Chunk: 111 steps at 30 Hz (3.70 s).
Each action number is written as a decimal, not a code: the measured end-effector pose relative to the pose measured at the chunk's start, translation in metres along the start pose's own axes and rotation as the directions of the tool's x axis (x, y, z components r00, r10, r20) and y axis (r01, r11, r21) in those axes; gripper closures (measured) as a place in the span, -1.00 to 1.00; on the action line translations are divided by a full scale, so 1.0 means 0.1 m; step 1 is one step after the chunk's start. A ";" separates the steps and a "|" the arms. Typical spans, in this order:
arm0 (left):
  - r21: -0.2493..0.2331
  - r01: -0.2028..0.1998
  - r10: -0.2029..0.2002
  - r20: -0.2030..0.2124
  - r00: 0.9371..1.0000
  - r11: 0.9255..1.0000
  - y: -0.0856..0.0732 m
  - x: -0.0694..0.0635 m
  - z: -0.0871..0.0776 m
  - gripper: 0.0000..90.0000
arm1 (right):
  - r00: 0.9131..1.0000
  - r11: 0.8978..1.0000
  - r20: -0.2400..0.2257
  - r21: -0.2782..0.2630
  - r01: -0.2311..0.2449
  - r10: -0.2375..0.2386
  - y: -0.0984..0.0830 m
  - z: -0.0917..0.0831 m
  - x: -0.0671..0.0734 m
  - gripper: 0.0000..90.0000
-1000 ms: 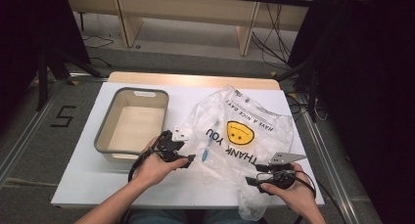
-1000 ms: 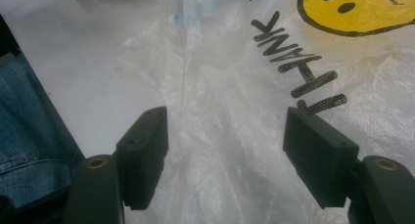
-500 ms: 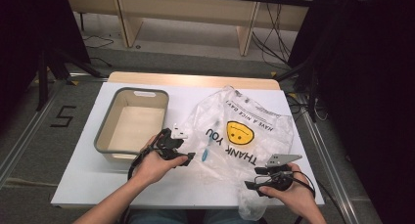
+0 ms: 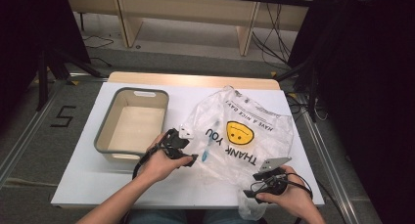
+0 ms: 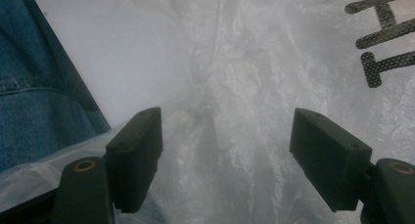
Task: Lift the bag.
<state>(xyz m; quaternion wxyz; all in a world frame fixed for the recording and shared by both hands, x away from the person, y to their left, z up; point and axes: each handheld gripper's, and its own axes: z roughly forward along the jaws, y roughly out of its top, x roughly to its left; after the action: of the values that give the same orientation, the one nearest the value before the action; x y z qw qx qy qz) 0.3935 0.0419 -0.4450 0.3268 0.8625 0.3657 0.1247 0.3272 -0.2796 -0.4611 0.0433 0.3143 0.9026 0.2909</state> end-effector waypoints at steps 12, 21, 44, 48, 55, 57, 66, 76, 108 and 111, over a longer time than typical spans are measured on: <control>0.080 -0.027 0.030 -0.032 0.999 0.996 -0.08 -0.02 0.20 -0.16 | 0.998 0.996 0.010 0.068 0.061 -0.062 -0.03 0.09 0.00 -0.45; 0.094 -0.024 0.027 -0.032 0.999 0.995 -0.10 0.00 0.22 -0.15 | 0.986 0.982 0.046 0.109 0.154 -0.159 -0.02 0.09 0.02 -0.24; 0.068 -0.046 0.049 -0.031 0.998 0.997 -0.09 0.00 0.13 -0.12 | 0.972 0.967 0.073 0.142 0.212 -0.224 0.00 0.01 -0.10 1.00; 0.047 -0.063 0.065 -0.040 0.997 0.997 -0.06 -0.03 0.09 -0.14 | 0.965 0.966 0.143 0.167 0.195 -0.219 -0.07 -0.08 -0.20 1.00; 0.107 -0.110 0.115 -0.039 0.993 0.988 -0.08 -0.08 0.14 -0.26 | 0.955 0.973 0.215 0.153 0.174 -0.204 -0.14 -0.17 -0.31 1.00; 0.131 -0.112 0.118 -0.034 0.992 0.985 -0.11 -0.09 0.18 -0.28 | 0.952 0.973 0.226 0.155 0.173 -0.205 -0.14 -0.16 -0.32 1.00; 0.198 -0.070 0.073 -0.008 0.997 0.978 -0.18 -0.08 0.21 -0.27 | 0.933 0.974 0.294 0.153 0.167 -0.206 -0.16 -0.17 -0.38 1.00; 0.229 -0.002 0.000 0.006 1.000 0.973 -0.18 -0.07 0.19 -0.04 | 0.958 0.996 0.273 0.012 0.083 -0.083 -0.14 -0.31 -0.38 0.48; 0.245 0.025 -0.037 0.043 0.998 0.969 -0.17 -0.09 0.17 0.94 | 0.984 0.996 0.174 0.081 -0.041 0.026 -0.33 -0.22 -0.40 0.36; 0.235 0.017 -0.031 0.055 0.998 0.972 -0.18 -0.08 0.16 0.97 | 0.984 0.996 0.177 0.084 -0.034 0.019 -0.32 -0.22 -0.41 0.53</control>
<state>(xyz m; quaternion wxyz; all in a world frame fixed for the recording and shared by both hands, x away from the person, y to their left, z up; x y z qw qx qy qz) 0.3856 0.0378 -0.4689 0.2346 0.8938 0.3788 0.0516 0.3366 -0.3348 -0.4649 0.1053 0.3524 0.9027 0.2231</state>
